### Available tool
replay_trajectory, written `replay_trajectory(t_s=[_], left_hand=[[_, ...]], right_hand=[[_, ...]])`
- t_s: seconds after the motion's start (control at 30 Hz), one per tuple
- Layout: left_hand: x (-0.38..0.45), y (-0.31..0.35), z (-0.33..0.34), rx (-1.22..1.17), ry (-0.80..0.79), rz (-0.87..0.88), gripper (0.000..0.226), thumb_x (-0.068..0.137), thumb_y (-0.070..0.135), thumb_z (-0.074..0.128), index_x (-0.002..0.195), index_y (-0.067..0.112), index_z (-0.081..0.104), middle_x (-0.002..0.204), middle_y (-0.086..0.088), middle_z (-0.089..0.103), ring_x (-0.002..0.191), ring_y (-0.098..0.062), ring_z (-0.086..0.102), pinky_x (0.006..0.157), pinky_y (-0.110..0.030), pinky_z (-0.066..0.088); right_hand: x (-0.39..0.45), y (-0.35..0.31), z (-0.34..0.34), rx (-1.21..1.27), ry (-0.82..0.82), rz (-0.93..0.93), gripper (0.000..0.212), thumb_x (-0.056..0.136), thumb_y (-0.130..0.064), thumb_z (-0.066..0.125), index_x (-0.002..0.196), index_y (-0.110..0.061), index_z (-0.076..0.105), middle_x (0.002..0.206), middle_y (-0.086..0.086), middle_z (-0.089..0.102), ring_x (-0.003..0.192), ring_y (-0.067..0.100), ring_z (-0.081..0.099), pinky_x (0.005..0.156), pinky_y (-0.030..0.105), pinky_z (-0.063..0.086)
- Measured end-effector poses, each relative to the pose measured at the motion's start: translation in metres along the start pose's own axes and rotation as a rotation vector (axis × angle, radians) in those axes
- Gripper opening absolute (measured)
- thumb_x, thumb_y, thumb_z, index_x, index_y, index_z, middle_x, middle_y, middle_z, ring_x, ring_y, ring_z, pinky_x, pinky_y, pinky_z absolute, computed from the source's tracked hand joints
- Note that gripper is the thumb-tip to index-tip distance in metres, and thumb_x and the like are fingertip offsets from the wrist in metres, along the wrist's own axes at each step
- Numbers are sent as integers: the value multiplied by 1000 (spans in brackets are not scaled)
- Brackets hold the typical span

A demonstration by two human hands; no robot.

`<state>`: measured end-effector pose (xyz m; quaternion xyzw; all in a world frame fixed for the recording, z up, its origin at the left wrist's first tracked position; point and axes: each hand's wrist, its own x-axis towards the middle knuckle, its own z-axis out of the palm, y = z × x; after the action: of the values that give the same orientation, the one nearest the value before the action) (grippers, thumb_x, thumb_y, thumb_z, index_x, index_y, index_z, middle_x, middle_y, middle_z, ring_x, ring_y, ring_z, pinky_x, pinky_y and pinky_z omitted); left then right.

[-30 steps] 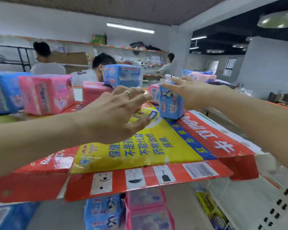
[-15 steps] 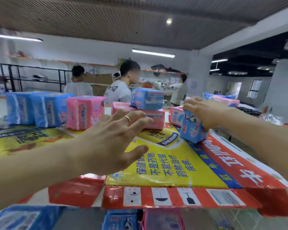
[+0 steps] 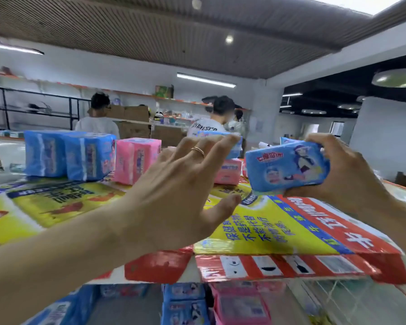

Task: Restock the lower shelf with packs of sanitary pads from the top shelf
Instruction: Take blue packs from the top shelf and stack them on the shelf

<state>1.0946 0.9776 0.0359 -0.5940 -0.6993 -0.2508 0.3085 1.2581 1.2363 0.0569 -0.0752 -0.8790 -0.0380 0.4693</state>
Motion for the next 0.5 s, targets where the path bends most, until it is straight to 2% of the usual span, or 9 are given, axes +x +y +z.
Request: replay_trajectory(t_s=[0.1, 0.17, 0.3, 0.37, 0.43, 0.47, 0.5], left_hand=[[-6, -1, -5, 1, -8, 26, 93, 83, 70, 39, 158, 24, 9, 158, 6, 32, 141, -16, 28, 110, -40, 34], [-11, 0, -5, -8, 2, 25, 98, 82, 74, 42, 158, 22, 7, 158, 5, 33, 141, -16, 29, 110, -39, 35], [-24, 10, -5, -188, -42, -47, 112, 77, 70, 62, 158, 30, -3, 163, 13, 21, 144, -7, 21, 108, -22, 18], [-30, 18, -6, -247, -22, -57, 112, 74, 66, 68, 158, 30, 2, 163, 13, 22, 144, -7, 26, 108, -17, 16], [-36, 29, -8, -279, 23, -36, 112, 70, 69, 68, 158, 29, 10, 159, 12, 29, 139, -3, 31, 106, -6, 17], [-41, 36, -10, -295, 43, -26, 110, 70, 71, 67, 157, 28, 14, 156, 11, 34, 133, 0, 35, 104, -3, 21], [-45, 43, -10, -308, 64, -22, 106, 72, 70, 70, 155, 29, 19, 151, 12, 41, 126, -1, 43, 102, -6, 32]], right_hand=[[-16, -36, -4, 39, 42, 20, 106, 38, -72, 88, 120, -16, 48, 99, -1, 58, 81, 17, 54, 70, 16, 37], [-24, -52, -6, 106, 70, 60, 99, 40, -71, 85, 118, -24, 45, 100, -1, 61, 81, 19, 59, 68, 16, 40], [-42, -78, -11, 272, 103, 120, 103, 34, -67, 91, 117, -29, 43, 101, -6, 61, 83, -12, 59, 67, 0, 42], [-51, -86, -14, 293, 111, 59, 98, 40, -64, 88, 119, -26, 42, 103, -8, 58, 85, -9, 58, 70, 1, 44], [-59, -93, -19, 289, 108, 5, 93, 48, -65, 82, 121, -24, 40, 107, -9, 56, 88, -1, 56, 74, 2, 44], [-63, -96, -23, 306, 99, -5, 94, 49, -66, 83, 121, -24, 40, 108, -11, 55, 91, 0, 56, 75, 2, 44], [-68, -97, -27, 331, 85, -15, 96, 50, -67, 84, 122, -24, 40, 109, -14, 54, 92, 0, 56, 76, 1, 44]])
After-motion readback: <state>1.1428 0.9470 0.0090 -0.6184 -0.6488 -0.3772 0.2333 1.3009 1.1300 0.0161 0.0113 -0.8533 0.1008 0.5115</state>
